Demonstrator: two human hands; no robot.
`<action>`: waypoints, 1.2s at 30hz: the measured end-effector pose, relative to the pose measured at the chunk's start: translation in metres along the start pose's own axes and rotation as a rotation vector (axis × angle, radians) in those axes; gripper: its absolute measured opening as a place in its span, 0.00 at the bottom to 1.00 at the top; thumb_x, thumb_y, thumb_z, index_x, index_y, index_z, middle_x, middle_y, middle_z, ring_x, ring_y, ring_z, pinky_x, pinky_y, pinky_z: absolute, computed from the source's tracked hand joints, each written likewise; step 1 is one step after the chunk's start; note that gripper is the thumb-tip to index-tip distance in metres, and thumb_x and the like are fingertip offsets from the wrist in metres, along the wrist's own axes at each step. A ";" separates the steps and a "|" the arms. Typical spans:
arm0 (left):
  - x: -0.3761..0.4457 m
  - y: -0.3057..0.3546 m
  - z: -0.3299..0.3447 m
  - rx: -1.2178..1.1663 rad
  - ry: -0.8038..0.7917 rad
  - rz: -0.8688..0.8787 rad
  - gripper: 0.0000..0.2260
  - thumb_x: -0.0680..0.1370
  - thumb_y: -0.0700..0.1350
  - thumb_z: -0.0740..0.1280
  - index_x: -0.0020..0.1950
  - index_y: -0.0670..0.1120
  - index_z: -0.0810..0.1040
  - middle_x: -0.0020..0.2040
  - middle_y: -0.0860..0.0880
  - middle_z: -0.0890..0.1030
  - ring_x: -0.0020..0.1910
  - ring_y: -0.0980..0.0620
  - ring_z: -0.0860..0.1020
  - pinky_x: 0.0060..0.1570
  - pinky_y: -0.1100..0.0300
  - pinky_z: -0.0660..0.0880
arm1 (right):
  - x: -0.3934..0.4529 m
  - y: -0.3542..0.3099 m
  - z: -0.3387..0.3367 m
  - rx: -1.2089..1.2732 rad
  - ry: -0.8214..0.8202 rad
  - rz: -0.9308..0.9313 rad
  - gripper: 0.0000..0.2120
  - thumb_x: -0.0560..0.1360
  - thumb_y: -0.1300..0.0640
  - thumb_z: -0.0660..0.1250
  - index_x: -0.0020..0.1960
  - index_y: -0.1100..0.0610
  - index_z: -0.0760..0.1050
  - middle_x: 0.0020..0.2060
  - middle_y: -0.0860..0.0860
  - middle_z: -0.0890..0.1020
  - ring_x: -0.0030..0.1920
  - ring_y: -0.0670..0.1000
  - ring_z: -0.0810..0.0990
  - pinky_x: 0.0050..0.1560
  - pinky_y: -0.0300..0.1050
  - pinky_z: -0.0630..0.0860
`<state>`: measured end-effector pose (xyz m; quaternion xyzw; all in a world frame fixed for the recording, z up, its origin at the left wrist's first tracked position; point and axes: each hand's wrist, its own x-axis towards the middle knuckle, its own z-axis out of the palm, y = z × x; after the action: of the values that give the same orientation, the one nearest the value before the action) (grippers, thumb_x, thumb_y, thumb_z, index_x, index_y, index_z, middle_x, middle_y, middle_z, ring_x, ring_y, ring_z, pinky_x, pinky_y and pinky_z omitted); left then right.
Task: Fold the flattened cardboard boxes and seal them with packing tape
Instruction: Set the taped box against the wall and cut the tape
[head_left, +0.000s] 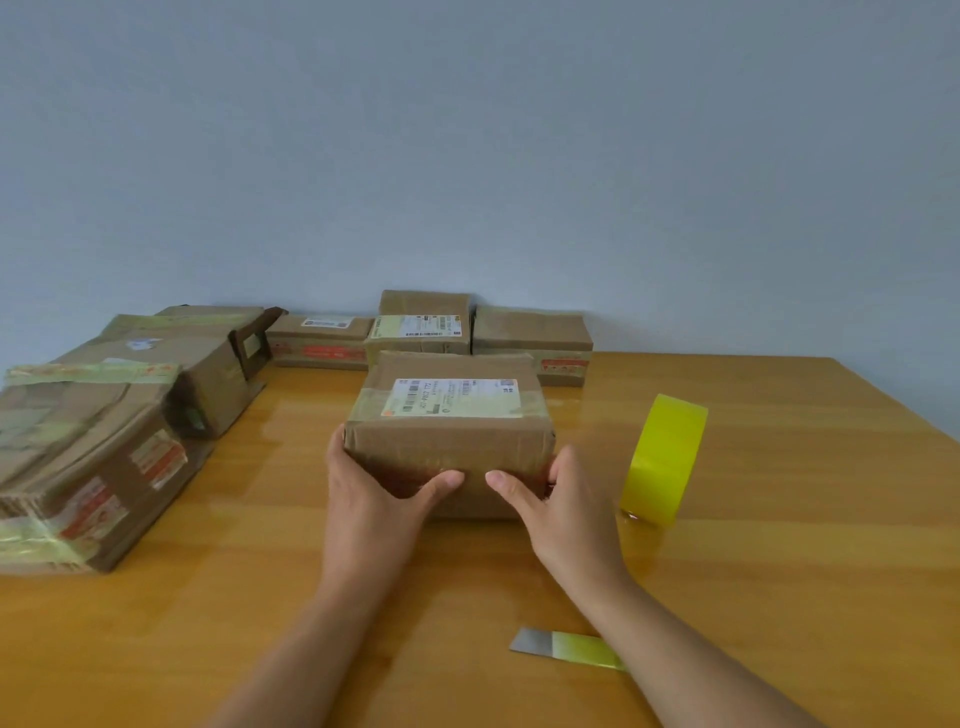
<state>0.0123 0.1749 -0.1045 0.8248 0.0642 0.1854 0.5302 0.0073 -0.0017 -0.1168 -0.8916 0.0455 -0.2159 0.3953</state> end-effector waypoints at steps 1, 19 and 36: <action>0.001 0.000 0.001 0.014 0.013 -0.011 0.55 0.61 0.61 0.80 0.78 0.49 0.52 0.76 0.50 0.65 0.75 0.50 0.64 0.68 0.52 0.66 | 0.001 0.000 0.001 -0.023 0.003 -0.018 0.25 0.70 0.35 0.70 0.38 0.48 0.57 0.34 0.46 0.69 0.33 0.44 0.67 0.30 0.38 0.60; 0.000 -0.009 0.000 0.048 0.079 0.070 0.24 0.81 0.53 0.64 0.74 0.46 0.66 0.62 0.47 0.79 0.60 0.43 0.76 0.52 0.55 0.71 | 0.005 0.013 -0.001 -0.006 0.186 -0.321 0.20 0.78 0.36 0.54 0.43 0.53 0.64 0.32 0.46 0.70 0.29 0.44 0.67 0.27 0.33 0.57; 0.006 -0.013 -0.005 -0.058 0.081 0.219 0.25 0.78 0.55 0.67 0.74 0.52 0.68 0.56 0.59 0.79 0.55 0.59 0.78 0.52 0.61 0.77 | 0.007 0.016 -0.005 0.006 0.266 -0.408 0.14 0.81 0.49 0.60 0.42 0.55 0.66 0.32 0.47 0.70 0.30 0.44 0.65 0.29 0.32 0.57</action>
<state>0.0170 0.1866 -0.1126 0.8032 -0.0102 0.2770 0.5273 0.0131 -0.0177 -0.1231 -0.8449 -0.0846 -0.4070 0.3366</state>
